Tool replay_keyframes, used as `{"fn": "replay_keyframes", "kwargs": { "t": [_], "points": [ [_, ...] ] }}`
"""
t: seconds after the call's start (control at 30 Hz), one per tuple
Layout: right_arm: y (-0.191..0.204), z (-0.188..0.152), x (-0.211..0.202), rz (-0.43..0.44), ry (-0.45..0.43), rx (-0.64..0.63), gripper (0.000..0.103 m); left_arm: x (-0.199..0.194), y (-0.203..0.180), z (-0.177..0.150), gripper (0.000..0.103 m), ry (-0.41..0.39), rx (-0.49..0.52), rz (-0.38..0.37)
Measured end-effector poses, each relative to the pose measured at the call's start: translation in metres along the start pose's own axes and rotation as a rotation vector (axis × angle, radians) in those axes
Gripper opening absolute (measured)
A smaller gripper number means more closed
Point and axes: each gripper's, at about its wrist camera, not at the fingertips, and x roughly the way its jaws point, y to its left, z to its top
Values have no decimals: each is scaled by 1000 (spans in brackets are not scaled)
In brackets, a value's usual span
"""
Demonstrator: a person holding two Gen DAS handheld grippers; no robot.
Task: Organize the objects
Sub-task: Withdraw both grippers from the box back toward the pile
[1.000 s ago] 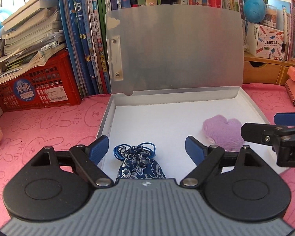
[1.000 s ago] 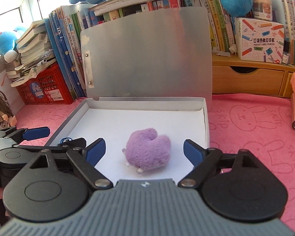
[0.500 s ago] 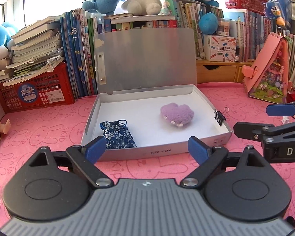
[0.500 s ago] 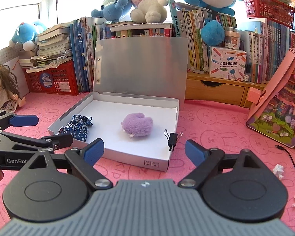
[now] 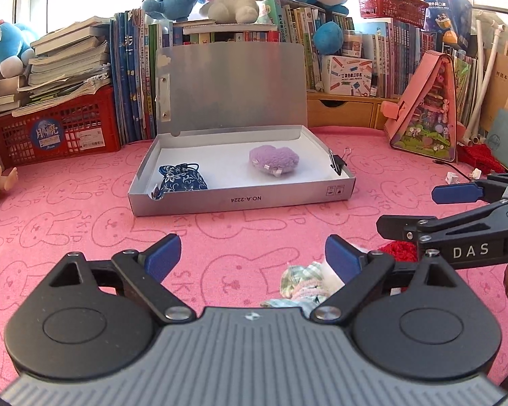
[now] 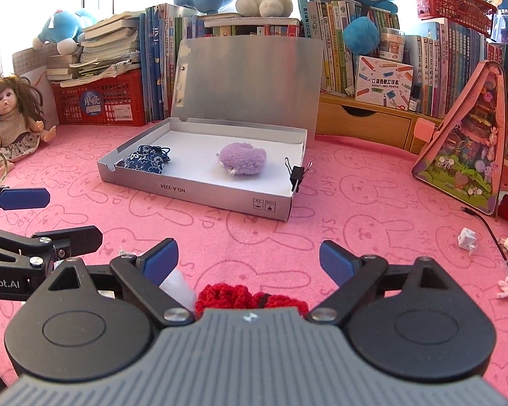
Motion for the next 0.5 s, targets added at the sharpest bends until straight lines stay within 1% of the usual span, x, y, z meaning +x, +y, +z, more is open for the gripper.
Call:
{"fn": "replay_keyframes", "kwargs": {
  "t": [0.2,0.5],
  "points": [
    [2,-19,-6,3,21,14,95,-13,-6,-22,95,5,32,-7],
    [9,-45,-19,-4,29,-30,96,-26,-10,-49,95,25,32,-42]
  ]
}}
